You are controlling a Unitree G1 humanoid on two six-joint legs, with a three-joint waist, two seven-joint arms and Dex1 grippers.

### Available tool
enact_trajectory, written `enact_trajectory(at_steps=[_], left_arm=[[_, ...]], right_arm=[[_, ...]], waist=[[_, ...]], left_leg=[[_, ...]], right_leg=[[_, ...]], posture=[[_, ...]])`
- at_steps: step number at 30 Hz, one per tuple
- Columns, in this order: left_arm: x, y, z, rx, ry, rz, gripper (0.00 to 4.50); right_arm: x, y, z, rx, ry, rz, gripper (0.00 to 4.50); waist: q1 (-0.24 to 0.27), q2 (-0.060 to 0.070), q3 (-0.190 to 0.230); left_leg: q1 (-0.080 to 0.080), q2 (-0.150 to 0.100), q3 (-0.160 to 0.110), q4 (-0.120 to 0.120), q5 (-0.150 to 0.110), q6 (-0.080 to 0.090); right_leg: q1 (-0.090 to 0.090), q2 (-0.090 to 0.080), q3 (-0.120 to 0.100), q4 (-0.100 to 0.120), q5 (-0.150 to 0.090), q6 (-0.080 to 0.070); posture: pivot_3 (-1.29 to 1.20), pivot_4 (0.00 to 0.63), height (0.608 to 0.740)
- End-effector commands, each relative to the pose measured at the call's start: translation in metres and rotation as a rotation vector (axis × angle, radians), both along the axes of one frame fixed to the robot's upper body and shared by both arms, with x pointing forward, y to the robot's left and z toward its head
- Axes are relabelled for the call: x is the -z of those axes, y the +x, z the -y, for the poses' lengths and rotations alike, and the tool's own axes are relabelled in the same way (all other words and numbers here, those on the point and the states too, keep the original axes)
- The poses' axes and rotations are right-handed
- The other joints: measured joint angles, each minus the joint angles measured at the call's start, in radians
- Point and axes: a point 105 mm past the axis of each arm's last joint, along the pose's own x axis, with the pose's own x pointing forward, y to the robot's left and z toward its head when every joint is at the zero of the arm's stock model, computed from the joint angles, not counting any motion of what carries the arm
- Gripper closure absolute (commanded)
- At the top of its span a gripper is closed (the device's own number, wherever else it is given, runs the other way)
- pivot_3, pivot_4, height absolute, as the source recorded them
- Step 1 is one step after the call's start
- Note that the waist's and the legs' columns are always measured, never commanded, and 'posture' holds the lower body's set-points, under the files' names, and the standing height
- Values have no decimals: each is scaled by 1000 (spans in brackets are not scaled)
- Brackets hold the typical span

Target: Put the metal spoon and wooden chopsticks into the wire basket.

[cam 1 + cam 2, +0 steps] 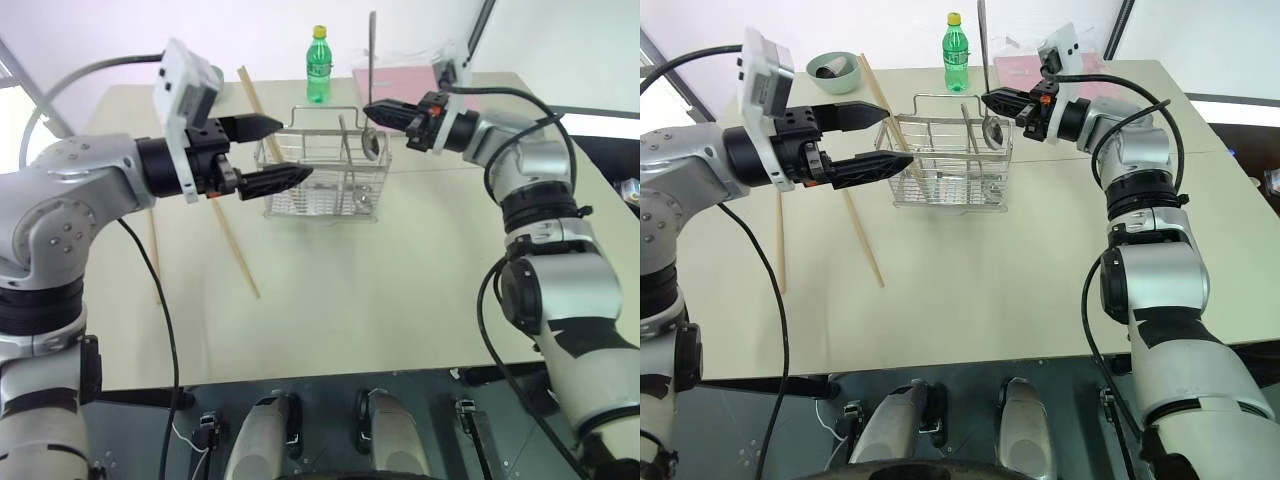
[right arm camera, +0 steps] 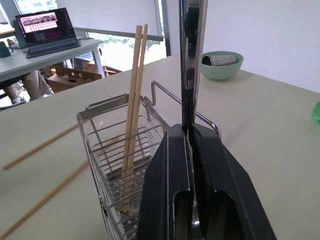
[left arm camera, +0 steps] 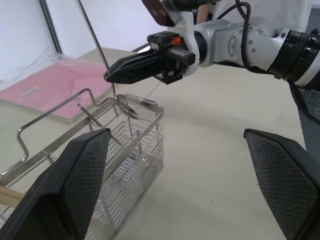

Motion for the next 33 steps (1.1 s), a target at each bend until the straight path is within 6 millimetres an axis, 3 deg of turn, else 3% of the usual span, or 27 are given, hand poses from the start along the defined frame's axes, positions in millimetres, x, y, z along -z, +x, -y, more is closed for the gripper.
enact_trajectory(at_steps=[1, 4, 7, 10, 13, 16, 18, 20, 27, 33], left_arm=[[-17, -2, -4, -19, -32, 71, 0], [-21, 1, -7, -53, -50, 88, 0], [-36, 10, -18, -141, -141, 92, 0], [-57, 28, -46, -359, -259, 69, 0], [-60, 44, -76, -579, -308, -14, 0], [-30, 64, -117, -869, -321, -239, 0], [-6, 72, -155, -1128, -295, -294, 0], [14, 74, -175, -1268, -264, -366, 0], [80, 85, -188, -1392, -119, -581, 0], [114, 99, -197, -1437, -72, -674, 0]], right_arm=[[-16, 3, 7, 49, 43, 48, 2628], [-20, 3, 11, 75, 40, 71, 1082], [-30, 2, 15, 90, 68, 90, 1082], [-52, -7, 18, 46, 132, 113, 1082], [-71, -24, 19, -44, 180, 135, 1082], [-80, -53, 17, -199, 167, 148, 1082], [-75, -78, 14, -322, 116, 128, 1082], [-64, -95, 11, -393, 73, 92, 1082], [-25, -131, 8, -525, -38, -3, 1082], [-17, -136, 10, -489, -34, -1, 1082]], waist=[[4, 0, 0], [2, 0, 0], [1, 0, 0], [1, 0, 1], [1, 0, 1], [2, 0, 1], [3, 0, 1], [3, -1, 0], [12, -5, 1], [15, -5, 1]], left_leg=[[0, 0, 0, 0, 0, 0], [0, 0, 0, 0, 0, 0], [0, 0, 0, 0, 0, 0], [0, 0, -1, 0, 0, 0], [0, 0, -1, 0, 0, 0], [1, 0, -1, -1, 0, 0], [1, 0, -1, -1, 0, 0], [1, 0, -1, -1, 0, 0], [1, -1, -1, -1, -2, -4], [0, -1, 0, -1, -2, -4]], right_leg=[[0, 0, 0, 0, 0, 0], [0, 0, 0, 0, 0, 0], [0, 0, 0, 0, 0, 0], [0, 0, 0, 0, 0, 0], [0, 0, 0, 0, 0, 0], [1, 0, 0, 1, 0, 1], [1, 1, 0, 2, 0, 1], [2, 1, 0, 2, -1, 1], [0, -1, 0, 0, 0, 1], [-3, -2, 0, 1, 0, 1]], posture=[[0, 150, 686], [0, 150, 686], [0, 150, 686], [0, 150, 686], [0, 150, 686], [0, 150, 686], [0, 150, 686], [0, 150, 686], [0, 150, 686], [0, 150, 686]])
